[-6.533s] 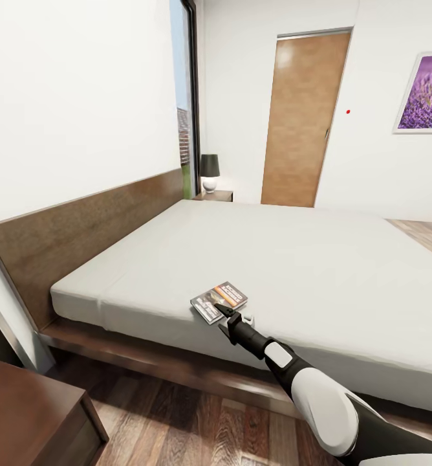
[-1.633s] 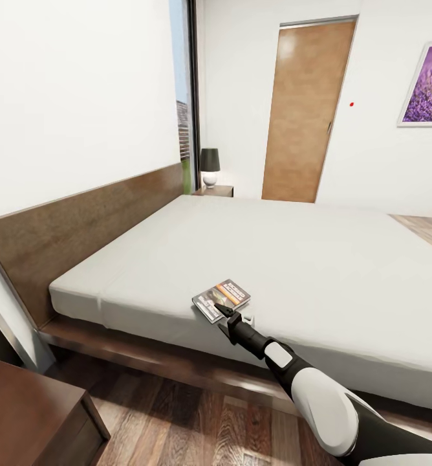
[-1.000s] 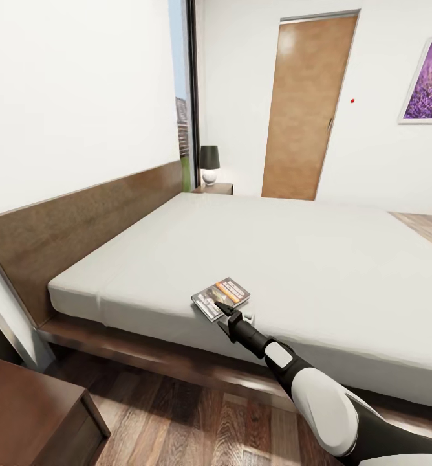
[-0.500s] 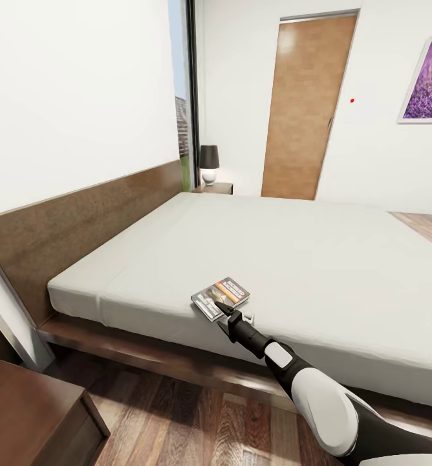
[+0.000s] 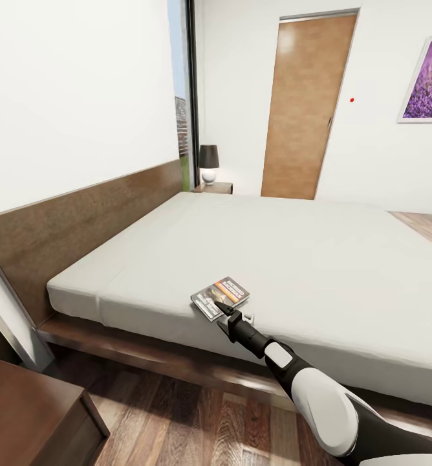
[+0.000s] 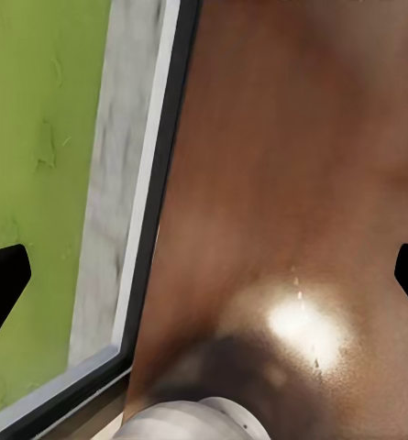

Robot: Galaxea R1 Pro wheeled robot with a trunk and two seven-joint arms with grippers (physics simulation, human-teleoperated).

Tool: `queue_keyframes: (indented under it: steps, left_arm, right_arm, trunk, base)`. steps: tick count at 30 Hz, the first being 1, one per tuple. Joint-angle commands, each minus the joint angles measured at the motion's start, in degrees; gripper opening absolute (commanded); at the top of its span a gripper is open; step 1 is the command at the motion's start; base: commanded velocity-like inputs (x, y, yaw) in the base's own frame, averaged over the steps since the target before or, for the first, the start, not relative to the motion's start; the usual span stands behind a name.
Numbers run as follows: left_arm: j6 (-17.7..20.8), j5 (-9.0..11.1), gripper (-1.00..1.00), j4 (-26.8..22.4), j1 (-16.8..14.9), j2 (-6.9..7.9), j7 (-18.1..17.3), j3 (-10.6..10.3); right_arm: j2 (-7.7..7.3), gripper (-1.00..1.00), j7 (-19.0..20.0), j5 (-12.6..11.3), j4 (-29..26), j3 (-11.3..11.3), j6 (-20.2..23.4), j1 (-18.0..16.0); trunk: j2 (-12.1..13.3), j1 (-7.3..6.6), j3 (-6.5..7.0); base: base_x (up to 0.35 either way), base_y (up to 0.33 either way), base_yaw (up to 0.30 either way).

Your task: In the bedroom, move the book from the bed onto either nightstand, and place the two sandals side by side next to the bed.

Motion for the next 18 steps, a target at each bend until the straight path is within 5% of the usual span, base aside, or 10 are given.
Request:
queue_keyframes:
  steps: [1,18]
  left_arm:
    - [0.1,0.6,1.0,-0.1,-0.2,0.01,0.5,-0.1]
    - [0.1,0.6,1.0,-0.1,-0.2,0.06,0.5,-0.1]
  right_arm:
    - [0.02,1.0,-3.7,-0.3,0.0,0.0,0.3,-0.1]
    - [0.02,1.0,-3.7,-0.3,0.0,0.0,0.3,-0.4]
  trunk:
    - [0.0,0.29,-0.05]
    - [0.0,0.29,-0.05]
  base:
    - [0.0,0.0,0.0]
    - [0.0,0.0,0.0]
